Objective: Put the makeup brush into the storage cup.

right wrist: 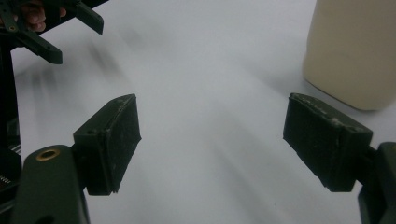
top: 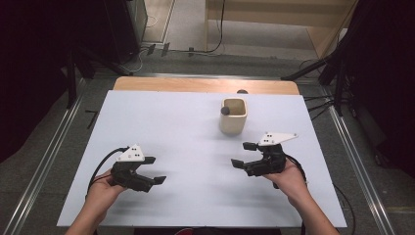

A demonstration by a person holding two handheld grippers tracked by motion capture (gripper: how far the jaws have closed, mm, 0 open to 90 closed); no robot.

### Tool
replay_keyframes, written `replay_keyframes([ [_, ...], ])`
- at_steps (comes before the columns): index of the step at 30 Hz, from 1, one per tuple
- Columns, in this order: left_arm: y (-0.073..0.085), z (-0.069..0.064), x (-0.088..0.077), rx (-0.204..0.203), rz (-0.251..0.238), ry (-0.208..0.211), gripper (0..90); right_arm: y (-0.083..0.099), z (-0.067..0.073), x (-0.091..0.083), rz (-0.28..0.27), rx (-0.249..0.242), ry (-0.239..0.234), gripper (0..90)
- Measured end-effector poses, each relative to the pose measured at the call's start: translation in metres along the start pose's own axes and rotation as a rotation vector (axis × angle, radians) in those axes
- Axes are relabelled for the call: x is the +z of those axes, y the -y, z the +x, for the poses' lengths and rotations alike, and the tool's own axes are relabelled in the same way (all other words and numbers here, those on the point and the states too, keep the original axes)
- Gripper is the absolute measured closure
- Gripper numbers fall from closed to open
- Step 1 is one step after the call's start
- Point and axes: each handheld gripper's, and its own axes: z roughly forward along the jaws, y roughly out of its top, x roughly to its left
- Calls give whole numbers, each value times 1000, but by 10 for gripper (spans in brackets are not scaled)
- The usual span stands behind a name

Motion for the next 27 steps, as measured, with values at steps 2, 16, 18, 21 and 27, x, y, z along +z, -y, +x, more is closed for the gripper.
replay_keyframes([
  [2, 0, 0, 0, -1, 1, 0, 216, 3, 0, -3, 0, 0, 2, 200],
  [16, 0, 0, 0, 1, -1, 3, 216, 18, -2, -20, 5, -15, 9, 200],
  [18, 0, 0, 0, 1, -2, 3, 216, 20, -2, -21, 11, -15, 8, 200],
  [21, 0, 0, 0, 2, -2, 4, 216, 23, -2, -22, 14, -15, 4, 200],
  [27, 0, 0, 0, 3, 1, 5, 215, 28, -1, -25, 28, -31, 8, 200],
])
